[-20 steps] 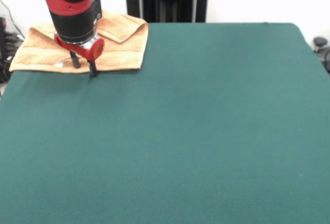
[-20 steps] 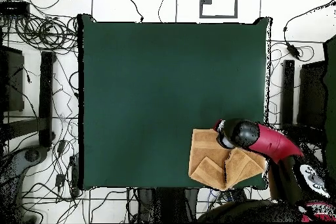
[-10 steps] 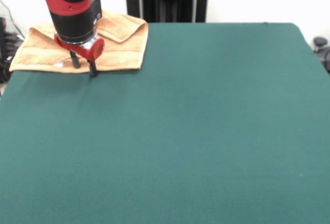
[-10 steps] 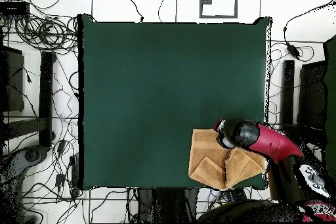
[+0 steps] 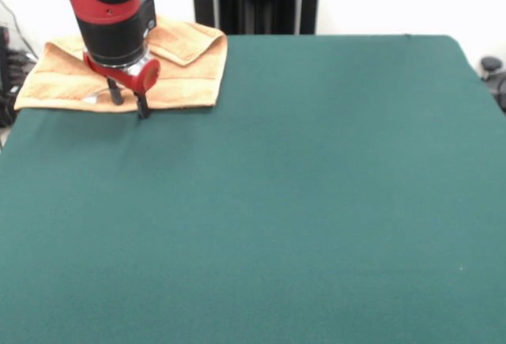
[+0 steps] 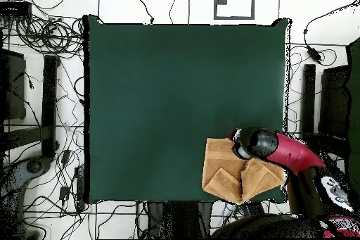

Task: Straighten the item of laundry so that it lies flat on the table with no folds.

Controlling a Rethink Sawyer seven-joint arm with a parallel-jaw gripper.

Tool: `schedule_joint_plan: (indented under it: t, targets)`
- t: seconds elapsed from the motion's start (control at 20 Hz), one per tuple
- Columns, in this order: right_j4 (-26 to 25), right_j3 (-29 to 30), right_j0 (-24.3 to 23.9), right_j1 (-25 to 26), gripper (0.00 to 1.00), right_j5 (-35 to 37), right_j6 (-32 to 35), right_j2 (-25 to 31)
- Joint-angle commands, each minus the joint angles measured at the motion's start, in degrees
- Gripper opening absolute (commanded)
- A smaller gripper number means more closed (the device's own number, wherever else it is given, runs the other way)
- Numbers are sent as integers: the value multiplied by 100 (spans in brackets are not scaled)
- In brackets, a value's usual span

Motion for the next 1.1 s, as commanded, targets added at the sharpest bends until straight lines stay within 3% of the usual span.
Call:
schedule_joint_plan:
  t: [0.05,0.65,0.7,1.1]
  targets:
    - [-616,-636,-193,1673,0,-1509,419,-115]
    - [-559,-640,-181,1668,0,-1355,433,-122]
    - [-554,-638,-187,1668,100,-1342,432,-116]
    - [-448,-485,-101,1540,100,-1351,651,-189]
